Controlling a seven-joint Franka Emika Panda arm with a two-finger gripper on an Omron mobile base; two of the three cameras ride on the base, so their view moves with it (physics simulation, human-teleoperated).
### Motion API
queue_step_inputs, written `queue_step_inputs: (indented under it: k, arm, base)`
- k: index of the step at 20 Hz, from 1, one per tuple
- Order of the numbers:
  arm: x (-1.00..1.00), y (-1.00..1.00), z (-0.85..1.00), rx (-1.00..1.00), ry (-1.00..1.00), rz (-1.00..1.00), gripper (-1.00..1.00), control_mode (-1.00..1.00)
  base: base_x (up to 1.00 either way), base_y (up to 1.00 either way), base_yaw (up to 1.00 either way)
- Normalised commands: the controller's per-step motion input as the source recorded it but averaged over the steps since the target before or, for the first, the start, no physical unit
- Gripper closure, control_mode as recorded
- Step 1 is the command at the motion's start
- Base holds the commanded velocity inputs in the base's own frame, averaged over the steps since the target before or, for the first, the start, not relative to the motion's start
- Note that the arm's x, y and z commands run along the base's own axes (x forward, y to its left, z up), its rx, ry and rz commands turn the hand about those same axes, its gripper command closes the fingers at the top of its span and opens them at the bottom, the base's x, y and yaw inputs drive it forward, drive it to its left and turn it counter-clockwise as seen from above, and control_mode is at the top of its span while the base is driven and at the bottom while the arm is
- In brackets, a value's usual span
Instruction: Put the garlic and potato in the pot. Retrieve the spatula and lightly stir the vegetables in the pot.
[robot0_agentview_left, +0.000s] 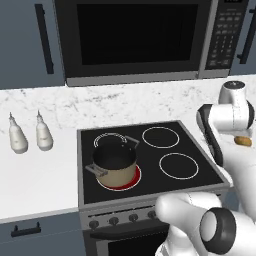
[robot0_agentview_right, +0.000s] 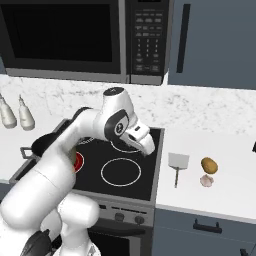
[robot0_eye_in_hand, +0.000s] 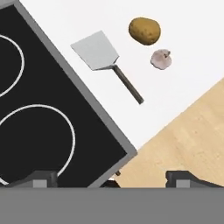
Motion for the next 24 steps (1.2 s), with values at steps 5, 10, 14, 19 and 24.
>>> queue_step_inputs:
  k: [5,10,14,19,24]
  arm:
    - [0.00,-1.00,-0.08,0.04,0.05,-0.34,-1.00,-1.00]
    - [0.00,-1.00,0.00,0.12,0.04,-0.30,-1.00,-1.00]
    - [0.13,-1.00,-0.19,0.21,0.04,-0.21,-1.00,-1.00]
    - [0.41,-0.96,-0.68,0.25,0.15,-0.05,-1.00,-1.00]
    - [0.41,-0.37,-0.47,0.17,0.08,0.00,-1.00,-1.00]
  base:
    - [0.00,0.00,0.00]
    - [0.00,0.00,0.00]
    - [0.00,0.00,0.00]
    - [0.00,0.00,0.00]
    - [0.00,0.00,0.00]
